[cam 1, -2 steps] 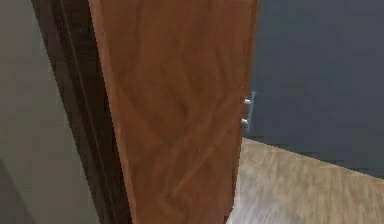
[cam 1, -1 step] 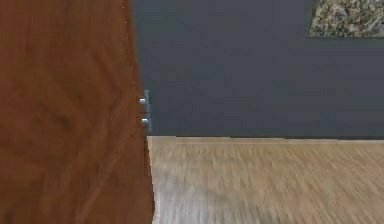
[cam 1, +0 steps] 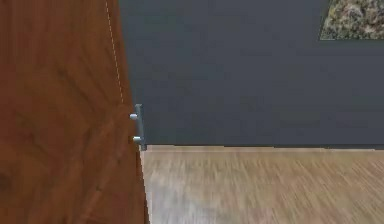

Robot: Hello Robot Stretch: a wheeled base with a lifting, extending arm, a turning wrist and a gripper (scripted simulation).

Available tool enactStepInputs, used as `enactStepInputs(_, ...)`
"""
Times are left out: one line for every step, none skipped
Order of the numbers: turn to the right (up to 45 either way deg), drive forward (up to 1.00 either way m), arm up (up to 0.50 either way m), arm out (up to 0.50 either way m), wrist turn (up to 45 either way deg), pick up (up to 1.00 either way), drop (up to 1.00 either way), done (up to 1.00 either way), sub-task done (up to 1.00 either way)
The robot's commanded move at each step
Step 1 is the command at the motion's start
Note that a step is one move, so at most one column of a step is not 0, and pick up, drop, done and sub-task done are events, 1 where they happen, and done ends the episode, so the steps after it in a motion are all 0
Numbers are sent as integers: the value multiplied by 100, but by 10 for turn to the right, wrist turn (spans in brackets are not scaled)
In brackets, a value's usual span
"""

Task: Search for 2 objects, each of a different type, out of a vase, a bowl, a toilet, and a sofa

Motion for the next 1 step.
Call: enactStepInputs(450, 0, 0, 0, 0, 0, 0, 0, 0)
